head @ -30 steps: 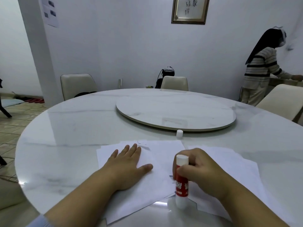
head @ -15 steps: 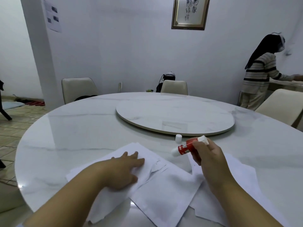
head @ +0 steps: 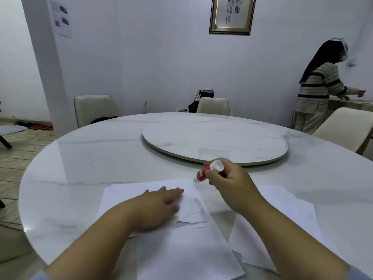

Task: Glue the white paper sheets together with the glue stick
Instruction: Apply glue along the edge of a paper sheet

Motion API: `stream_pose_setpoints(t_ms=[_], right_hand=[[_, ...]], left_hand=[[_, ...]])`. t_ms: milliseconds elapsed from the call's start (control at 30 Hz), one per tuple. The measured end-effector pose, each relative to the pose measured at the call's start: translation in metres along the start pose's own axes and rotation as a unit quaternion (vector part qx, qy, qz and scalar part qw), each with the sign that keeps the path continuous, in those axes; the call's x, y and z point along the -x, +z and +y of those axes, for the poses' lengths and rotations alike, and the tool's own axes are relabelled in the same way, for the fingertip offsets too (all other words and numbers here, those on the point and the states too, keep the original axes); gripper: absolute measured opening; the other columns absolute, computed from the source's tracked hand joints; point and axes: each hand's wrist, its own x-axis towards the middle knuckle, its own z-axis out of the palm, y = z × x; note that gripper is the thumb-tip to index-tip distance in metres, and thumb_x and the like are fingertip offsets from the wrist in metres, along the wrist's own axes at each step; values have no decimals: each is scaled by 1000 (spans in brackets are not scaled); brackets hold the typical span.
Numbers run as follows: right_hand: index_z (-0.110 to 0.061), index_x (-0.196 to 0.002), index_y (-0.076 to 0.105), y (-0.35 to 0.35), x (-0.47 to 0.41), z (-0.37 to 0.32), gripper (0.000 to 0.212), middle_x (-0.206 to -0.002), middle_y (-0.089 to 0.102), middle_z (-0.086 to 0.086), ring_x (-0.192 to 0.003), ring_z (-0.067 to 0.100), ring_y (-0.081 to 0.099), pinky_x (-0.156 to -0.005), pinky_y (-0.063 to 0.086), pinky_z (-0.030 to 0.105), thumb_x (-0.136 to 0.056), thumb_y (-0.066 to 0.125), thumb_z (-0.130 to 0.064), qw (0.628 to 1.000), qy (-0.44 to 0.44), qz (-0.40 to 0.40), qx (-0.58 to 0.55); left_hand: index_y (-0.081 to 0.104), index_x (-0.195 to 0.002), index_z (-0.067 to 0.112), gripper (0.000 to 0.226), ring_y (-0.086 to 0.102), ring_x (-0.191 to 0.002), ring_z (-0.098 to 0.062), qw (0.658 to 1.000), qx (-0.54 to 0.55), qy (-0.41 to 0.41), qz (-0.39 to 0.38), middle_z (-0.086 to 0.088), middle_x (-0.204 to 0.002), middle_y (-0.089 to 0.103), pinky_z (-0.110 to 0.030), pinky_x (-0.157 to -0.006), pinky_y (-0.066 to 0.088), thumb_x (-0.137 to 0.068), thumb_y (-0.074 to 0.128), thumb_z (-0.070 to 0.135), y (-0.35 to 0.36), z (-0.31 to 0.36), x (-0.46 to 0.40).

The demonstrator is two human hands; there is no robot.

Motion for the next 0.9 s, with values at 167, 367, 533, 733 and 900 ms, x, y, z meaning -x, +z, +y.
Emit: stream_pose_setpoints(t_ms=[167, 367, 533, 733, 900], right_hand=[[-27, -88, 63, 22, -22, 4, 17, -86, 73, -12, -73, 6, 60, -70, 50, 32, -79, 52, -36, 997, 10, -46, 67], [-28, -94, 61, 33, -23, 4, 17, -91, 69, -7, -80, 17, 61, -75, 50, 37, -87, 48, -37, 979, -2, -83, 185], [-20, -77, 63, 13, -1, -4, 23, -78, 71, -5, -64, 9, 60, -63, 51, 34, -71, 48, -37, 984, -32, -96, 149], [-13, -74, 67, -8, 26, -5, 23, -68, 66, 4, -56, 7, 50, -55, 41, 25, -65, 56, -31, 986, -49, -148, 55], [-13, -84, 73, -49, 8, -4, 22, -73, 74, 13, -64, 19, 66, -56, 52, 21, -70, 64, 1, 942, 4, 36, -333]], left_hand=[[3, -149, 34, 57, -10, -143, -3, 997, -65, 27, 35, 17, -157, -7, -31, -117, -7, -97, 27, 41, 16, -1, -2], [-3, -149, 31, 61, -11, -143, -1, 995, -86, 13, 38, 15, -158, -9, -30, -116, -9, -96, 25, 43, 19, -4, -6], [-3, -149, 32, 61, -12, -142, 0, 996, -85, 14, 32, 16, -157, -10, -29, -115, -9, -96, 25, 44, 19, -6, -7], [-4, -148, 33, 61, -12, -141, 4, 996, -78, 22, 26, 20, -156, -10, -27, -115, -9, -96, 26, 44, 18, -6, -5], [0, -148, 37, 61, -10, -141, 4, 998, -59, 16, -5, 24, -154, -9, -23, -111, -9, -96, 30, 41, 3, -4, -6]])
